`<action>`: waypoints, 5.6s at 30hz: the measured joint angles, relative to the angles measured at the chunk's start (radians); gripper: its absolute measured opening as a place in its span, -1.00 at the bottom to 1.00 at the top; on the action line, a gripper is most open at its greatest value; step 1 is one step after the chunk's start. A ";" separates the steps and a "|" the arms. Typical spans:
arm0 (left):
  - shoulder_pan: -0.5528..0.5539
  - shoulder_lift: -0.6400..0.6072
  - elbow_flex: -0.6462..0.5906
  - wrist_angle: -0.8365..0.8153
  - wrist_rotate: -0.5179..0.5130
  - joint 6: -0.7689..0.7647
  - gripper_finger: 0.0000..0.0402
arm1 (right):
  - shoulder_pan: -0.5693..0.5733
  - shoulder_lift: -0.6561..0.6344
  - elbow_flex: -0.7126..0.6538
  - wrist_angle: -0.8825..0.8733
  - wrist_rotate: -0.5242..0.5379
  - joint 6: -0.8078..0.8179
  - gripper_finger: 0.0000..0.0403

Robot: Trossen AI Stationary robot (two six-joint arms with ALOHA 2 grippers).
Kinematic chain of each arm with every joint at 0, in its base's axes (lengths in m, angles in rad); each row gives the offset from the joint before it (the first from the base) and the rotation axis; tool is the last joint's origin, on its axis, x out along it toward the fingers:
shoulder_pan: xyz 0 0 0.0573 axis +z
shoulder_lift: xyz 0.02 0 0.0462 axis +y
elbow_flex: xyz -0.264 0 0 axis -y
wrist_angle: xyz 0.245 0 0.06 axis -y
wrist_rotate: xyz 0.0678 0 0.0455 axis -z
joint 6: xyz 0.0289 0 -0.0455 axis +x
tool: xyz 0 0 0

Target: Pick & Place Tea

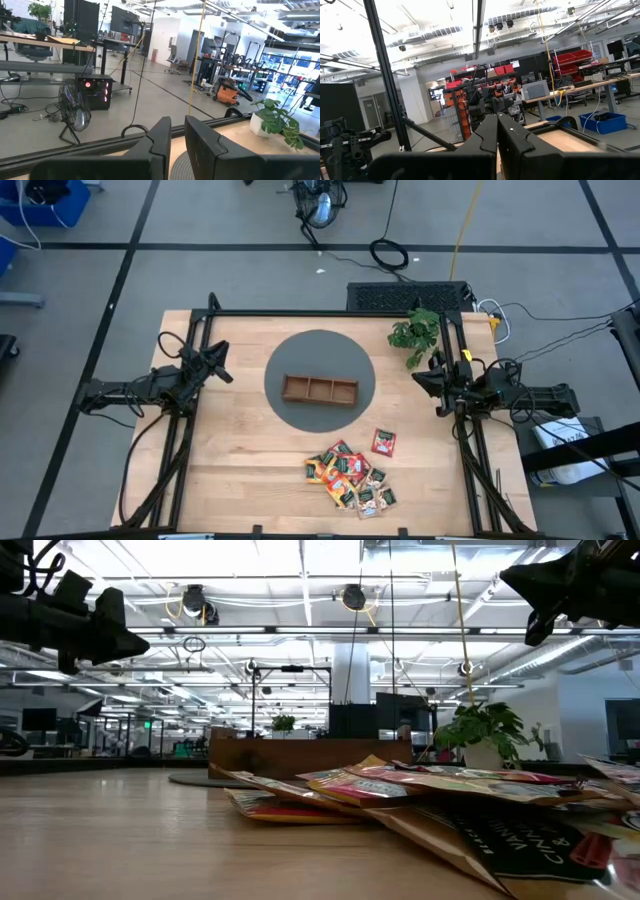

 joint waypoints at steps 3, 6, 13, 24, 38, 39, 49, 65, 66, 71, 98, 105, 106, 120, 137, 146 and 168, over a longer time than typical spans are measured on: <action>0.000 0.000 0.000 0.000 0.000 0.000 -0.71 | 0.000 0.000 0.000 0.000 0.000 0.000 -1.00; 0.000 0.000 0.000 0.000 0.000 0.000 -0.71 | 0.000 0.000 0.000 0.000 0.000 0.000 -1.00; 0.000 0.000 0.000 0.000 0.000 0.000 -0.71 | 0.000 0.000 0.000 0.000 0.000 0.000 -1.00; 0.000 0.000 0.000 0.000 0.000 0.000 -0.71 | 0.000 0.000 0.000 0.000 0.000 0.000 -1.00; 0.000 0.000 0.000 0.000 0.000 0.000 -0.71 | 0.000 0.000 0.000 0.000 0.000 0.000 -1.00; 0.000 0.000 0.000 0.000 0.000 0.000 -0.71 | 0.000 0.000 0.000 0.000 0.000 0.000 -1.00; 0.000 0.000 0.000 0.000 0.000 0.000 -0.71 | 0.000 0.000 0.000 0.000 0.000 0.000 -1.00; 0.000 0.000 0.000 0.000 0.000 0.000 -0.71 | 0.000 0.000 0.000 0.000 0.000 0.000 -1.00; 0.000 0.000 0.000 0.000 0.000 0.000 -0.71 | 0.000 0.000 0.000 0.000 0.000 0.000 -1.00; 0.000 0.000 0.000 0.000 0.000 0.000 -0.71 | 0.000 0.000 0.000 0.000 0.000 0.000 -1.00; 0.001 0.000 0.000 0.031 -0.091 -0.117 -0.71 | 0.000 0.000 0.000 0.067 0.027 0.000 -1.00; 0.000 0.000 0.000 -0.073 -0.107 -0.018 -0.71 | 0.000 0.008 0.000 0.008 0.082 -0.064 -1.00; 0.001 0.003 0.000 -0.093 -0.109 -0.016 -0.71 | 0.000 0.011 0.000 -0.006 0.078 -0.069 -1.00; 0.000 0.307 0.000 0.233 0.406 0.041 -0.71 | 0.000 0.183 0.000 -0.044 0.025 -0.176 -1.00; -0.086 0.782 0.271 0.270 0.654 -0.055 -0.71 | 0.024 0.248 0.017 0.036 -0.135 -0.237 -1.00; -0.281 1.154 0.576 0.169 0.594 -0.013 -0.71 | 0.146 0.413 0.073 -0.023 -0.133 -0.155 -1.00; -0.414 1.847 1.179 -0.044 0.602 0.024 -0.71 | 0.542 1.061 0.150 0.392 0.053 0.050 -1.00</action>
